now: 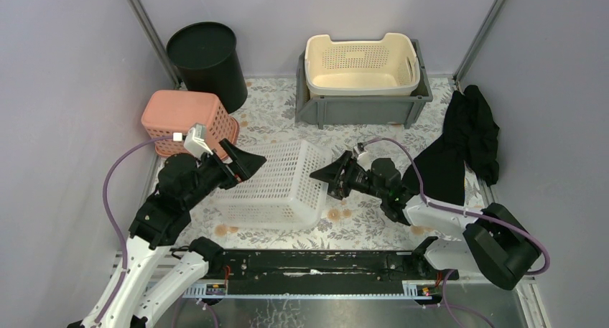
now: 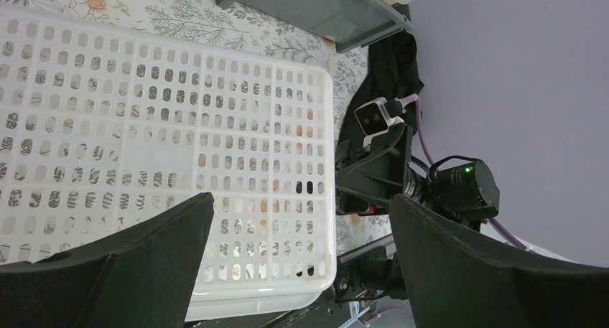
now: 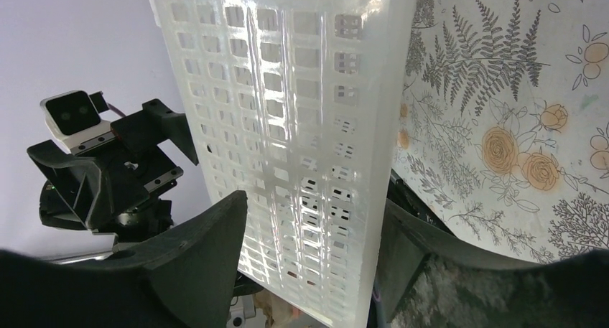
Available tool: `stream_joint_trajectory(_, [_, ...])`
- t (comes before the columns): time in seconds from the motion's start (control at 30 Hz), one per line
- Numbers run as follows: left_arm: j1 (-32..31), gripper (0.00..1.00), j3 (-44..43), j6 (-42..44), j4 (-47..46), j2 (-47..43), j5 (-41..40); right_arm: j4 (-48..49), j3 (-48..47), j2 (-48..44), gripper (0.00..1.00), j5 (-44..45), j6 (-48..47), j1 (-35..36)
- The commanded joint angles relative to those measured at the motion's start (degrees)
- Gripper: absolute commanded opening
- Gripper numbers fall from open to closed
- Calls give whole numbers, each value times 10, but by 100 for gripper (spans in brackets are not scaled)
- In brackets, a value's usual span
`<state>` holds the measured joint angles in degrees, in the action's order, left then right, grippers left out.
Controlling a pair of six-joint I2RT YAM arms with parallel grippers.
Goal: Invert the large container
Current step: Turn the container upside down at the center of the board.
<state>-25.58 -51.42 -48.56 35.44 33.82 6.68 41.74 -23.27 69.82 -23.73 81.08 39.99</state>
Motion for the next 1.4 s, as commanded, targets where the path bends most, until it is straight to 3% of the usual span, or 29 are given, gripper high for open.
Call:
stream_joint_trajectory(0.0, [2,100,9,-4,-38,1,11,120,8,21,69,-28,19,-7])
stream_joint_trajectory(0.47, [3,100,17,-7,-42,4,12,292,39,123,73,-68,52,-17])
stream_joint_trajectory(0.97, [3,100,22,-10,-43,6,9,545,84,335,75,-94,116,-48])
stream_joint_trajectory(1.37, [2,100,37,-13,-53,9,11,553,98,389,75,-110,98,-78])
